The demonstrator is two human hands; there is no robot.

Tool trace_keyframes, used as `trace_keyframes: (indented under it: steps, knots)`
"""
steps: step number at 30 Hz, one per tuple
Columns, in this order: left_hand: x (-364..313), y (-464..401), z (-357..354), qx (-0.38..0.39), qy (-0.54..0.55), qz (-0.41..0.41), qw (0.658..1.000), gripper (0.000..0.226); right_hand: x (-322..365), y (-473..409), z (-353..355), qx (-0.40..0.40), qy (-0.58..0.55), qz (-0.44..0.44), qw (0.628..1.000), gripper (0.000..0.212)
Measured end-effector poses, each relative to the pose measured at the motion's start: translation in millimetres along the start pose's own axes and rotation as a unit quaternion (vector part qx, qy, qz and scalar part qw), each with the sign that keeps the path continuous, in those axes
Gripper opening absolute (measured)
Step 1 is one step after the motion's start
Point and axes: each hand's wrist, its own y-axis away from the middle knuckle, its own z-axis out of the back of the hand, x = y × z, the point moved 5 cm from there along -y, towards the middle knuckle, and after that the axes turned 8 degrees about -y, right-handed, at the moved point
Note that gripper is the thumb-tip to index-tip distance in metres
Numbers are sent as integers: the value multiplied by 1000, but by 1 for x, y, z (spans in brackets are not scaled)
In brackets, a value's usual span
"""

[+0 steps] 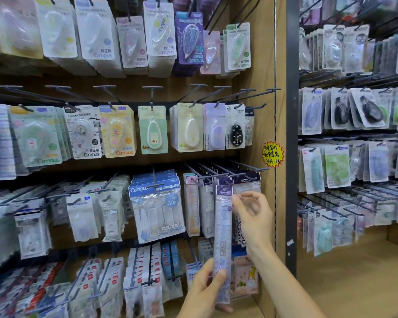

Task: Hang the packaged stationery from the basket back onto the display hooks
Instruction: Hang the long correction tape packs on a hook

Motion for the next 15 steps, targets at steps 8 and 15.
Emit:
trace_keyframes:
  steps: [8, 15]
  knots:
    - [-11, -23, -20, 19, 19, -17, 999, 26, -6, -25, 0, -7, 8, -4, 1000, 26]
    - [-12, -34, -21, 18, 27, 18, 999, 22, -20, -43, -6, -4, 73, -19, 997, 30]
